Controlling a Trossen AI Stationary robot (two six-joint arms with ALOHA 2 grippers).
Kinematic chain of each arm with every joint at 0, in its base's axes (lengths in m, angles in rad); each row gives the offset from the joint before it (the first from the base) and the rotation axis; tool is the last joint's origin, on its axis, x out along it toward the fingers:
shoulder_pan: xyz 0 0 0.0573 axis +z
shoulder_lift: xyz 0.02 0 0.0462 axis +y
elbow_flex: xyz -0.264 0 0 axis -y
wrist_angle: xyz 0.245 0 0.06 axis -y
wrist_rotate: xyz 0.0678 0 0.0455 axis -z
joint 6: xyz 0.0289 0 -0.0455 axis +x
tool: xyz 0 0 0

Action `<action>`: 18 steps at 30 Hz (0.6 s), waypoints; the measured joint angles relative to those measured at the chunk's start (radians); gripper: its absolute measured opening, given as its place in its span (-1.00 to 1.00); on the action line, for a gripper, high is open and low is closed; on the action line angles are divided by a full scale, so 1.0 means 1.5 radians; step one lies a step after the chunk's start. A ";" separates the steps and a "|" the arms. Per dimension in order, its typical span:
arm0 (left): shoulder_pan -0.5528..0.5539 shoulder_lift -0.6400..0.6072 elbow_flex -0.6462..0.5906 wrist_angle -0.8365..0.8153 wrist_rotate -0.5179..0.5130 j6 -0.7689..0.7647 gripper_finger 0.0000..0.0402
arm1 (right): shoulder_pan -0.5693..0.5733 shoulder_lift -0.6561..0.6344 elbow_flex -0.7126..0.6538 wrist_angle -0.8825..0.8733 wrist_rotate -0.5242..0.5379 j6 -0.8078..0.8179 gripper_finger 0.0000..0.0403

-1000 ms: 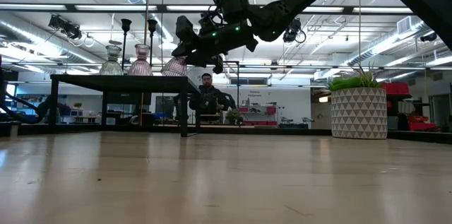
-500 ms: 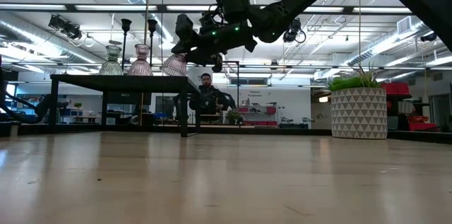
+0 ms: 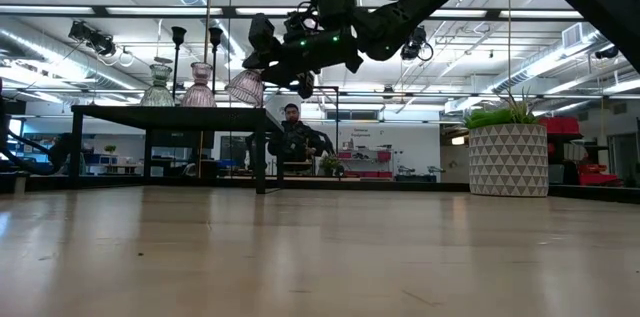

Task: Pick & Place candle stick holders
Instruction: Put the pink glass candle holder on the shelf aligned with the other pink glass candle holder, then return to Home Position

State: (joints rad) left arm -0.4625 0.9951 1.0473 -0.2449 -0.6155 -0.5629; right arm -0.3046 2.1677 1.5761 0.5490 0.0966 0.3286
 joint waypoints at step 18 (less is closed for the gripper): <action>0.000 0.000 0.000 0.000 0.000 0.007 0.79 | 0.000 0.000 0.000 0.021 -0.001 -0.002 -0.11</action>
State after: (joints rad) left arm -0.4625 0.9951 1.0473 -0.2451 -0.6155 -0.5529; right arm -0.3046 2.1674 1.5761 0.5799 0.0950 0.3255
